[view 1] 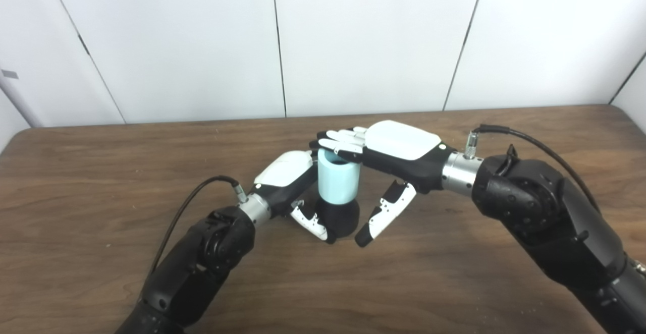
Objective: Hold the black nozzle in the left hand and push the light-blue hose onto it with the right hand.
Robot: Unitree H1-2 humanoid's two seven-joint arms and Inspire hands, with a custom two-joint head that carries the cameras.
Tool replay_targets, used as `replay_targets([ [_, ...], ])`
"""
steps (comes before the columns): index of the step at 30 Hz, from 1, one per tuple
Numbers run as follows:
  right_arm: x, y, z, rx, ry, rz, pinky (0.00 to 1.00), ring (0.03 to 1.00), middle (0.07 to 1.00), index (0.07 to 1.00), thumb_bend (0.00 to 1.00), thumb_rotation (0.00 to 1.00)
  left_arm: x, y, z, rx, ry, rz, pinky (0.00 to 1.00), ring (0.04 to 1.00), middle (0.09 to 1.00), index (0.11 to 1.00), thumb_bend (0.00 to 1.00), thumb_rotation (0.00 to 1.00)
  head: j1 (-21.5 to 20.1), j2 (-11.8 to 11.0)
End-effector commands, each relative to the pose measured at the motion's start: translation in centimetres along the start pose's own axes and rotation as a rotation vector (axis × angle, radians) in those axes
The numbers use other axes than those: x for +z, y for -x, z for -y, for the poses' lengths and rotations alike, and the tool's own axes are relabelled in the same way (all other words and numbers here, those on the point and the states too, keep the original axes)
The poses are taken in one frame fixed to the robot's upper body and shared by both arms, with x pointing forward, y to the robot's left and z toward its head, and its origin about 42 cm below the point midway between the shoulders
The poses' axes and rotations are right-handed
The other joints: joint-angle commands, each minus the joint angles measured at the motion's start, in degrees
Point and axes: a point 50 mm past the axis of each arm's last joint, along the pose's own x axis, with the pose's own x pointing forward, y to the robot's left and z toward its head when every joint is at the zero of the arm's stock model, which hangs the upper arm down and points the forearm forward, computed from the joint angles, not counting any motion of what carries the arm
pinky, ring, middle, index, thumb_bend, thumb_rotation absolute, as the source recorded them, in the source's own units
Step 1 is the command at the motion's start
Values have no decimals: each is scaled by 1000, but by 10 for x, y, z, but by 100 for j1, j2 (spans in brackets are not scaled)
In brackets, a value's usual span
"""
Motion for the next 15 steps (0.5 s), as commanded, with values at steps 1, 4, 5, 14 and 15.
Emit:
replay_targets([
  [1, -11, 4, -17, 131, -15, -77, 987, 1000, 1000, 974, 806, 665, -5, 0, 4, -46, -27, -18, 1000, 621, 454, 499, 526, 0, 4, 7],
  [4, -11, 4, -17, 131, -15, -78, 987, 1000, 1000, 974, 806, 665, -5, 0, 4, -47, -27, -18, 1000, 621, 454, 499, 526, 0, 4, 7],
  [5, -10, 5, -16, 129, -13, -76, 987, 1000, 1000, 974, 806, 665, -5, 0, 3, -48, -25, -18, 1000, 621, 454, 499, 526, 0, 12, 25],
  [14, -13, 15, -10, 100, -7, -67, 976, 990, 1000, 974, 809, 664, -6, 0, 2, -40, -23, -22, 1000, 619, 454, 499, 526, 0, 25, 35],
  [15, -13, 15, -10, 98, -7, -66, 975, 990, 1000, 974, 809, 664, -7, 1, 1, -40, -23, -22, 1000, 619, 454, 499, 526, 0, 25, 35],
])
